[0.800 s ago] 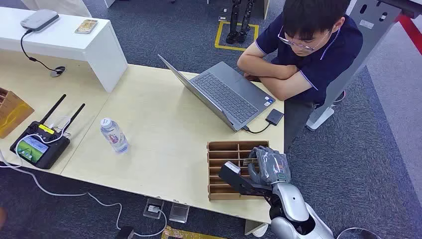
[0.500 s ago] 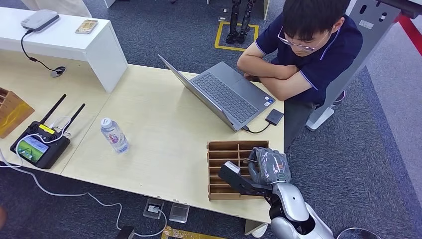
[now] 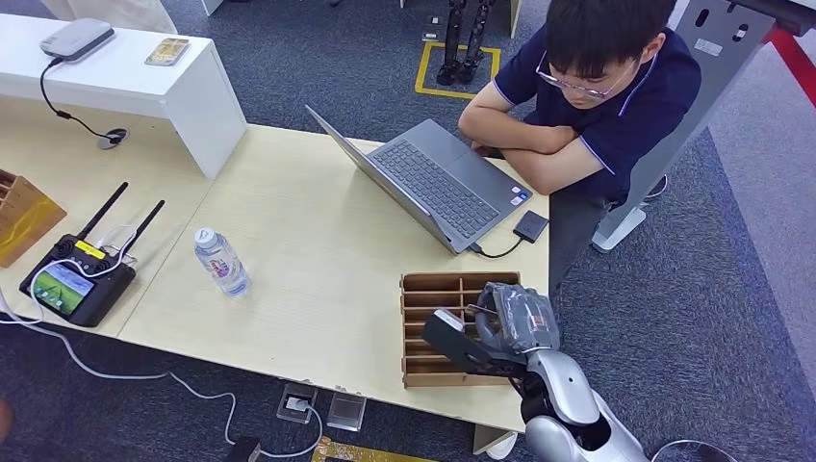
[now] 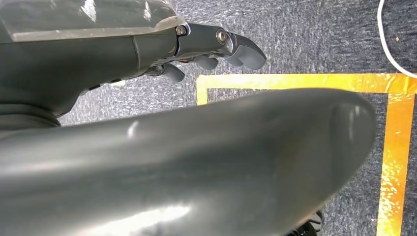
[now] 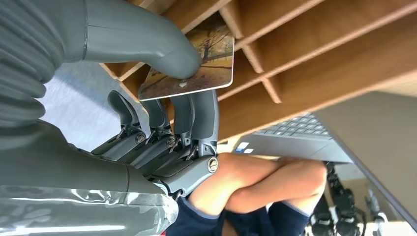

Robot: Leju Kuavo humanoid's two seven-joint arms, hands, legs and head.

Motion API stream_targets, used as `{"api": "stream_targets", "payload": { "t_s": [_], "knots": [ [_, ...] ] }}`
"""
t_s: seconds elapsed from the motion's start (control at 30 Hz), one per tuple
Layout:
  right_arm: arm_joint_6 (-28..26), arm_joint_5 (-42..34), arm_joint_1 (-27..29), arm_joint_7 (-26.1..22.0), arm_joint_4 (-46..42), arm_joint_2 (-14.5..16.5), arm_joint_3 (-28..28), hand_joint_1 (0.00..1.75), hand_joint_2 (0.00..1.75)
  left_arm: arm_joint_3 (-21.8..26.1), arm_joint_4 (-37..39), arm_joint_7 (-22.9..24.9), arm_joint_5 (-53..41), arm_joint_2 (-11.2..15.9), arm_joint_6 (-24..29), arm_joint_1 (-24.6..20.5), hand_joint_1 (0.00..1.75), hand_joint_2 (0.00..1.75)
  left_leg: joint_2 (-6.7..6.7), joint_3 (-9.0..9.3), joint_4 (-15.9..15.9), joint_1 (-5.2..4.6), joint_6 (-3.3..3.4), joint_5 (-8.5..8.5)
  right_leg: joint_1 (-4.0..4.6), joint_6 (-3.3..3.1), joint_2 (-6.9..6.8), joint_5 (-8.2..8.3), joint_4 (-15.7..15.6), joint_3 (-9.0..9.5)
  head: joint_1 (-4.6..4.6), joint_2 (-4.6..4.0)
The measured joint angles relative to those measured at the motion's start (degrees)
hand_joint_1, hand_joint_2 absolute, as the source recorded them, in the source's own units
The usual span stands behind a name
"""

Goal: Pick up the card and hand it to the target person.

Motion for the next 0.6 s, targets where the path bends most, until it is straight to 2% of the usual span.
{"api": "stream_targets", "payload": {
  "t_s": [0.13, 0.3, 0.43, 0.6],
  "knots": [
    [-1.9, -4.6, -2.3, -0.3, -6.5, -2.2, -1.6, 1.45, 1.75, 0.5, 0.0, 0.2, 0.4, -0.1, 0.3, 0.0, 0.0, 0.0, 0.0, -0.07, 0.1, -0.02, 0.01, -0.03, -0.02, 0.01, 0.0, -0.03, 0.1, -0.08, 0.0, 0.0],
    [-8.6, -0.9, -2.7, -1.6, -9.5, -2.3, -3.9, 1.45, 1.75, 1.0, 0.0, 0.1, 0.8, -0.5, 0.9, 0.1, 0.0, 0.0, -0.11, -0.03, 0.0, -0.01, 0.01, 0.0, -0.01, 0.01, -0.1, -0.03, 0.0, -0.01, 0.0, 0.0],
    [-13.4, 3.8, -2.6, -4.7, -6.7, -0.5, -4.0, 1.45, 1.75, 0.8, 0.0, -0.1, 0.7, -0.7, 1.1, 0.1, 0.0, 0.0, -0.07, 0.06, 0.0, 0.0, 0.02, 0.01, 0.01, 0.0, -0.07, -0.01, 0.0, 0.08, 0.0, 0.0],
    [-16.1, 12.6, -3.4, -6.2, 2.9, 2.3, -2.4, 1.45, 1.75, 0.5, 0.1, -0.4, 0.3, -0.9, 0.9, 0.1, 0.0, 0.0, 0.01, 0.2, -0.2, 0.02, 0.01, 0.07, 0.02, -0.01, 0.02, 0.08, -0.2, 0.18, 0.0, 0.0]
  ]
}}
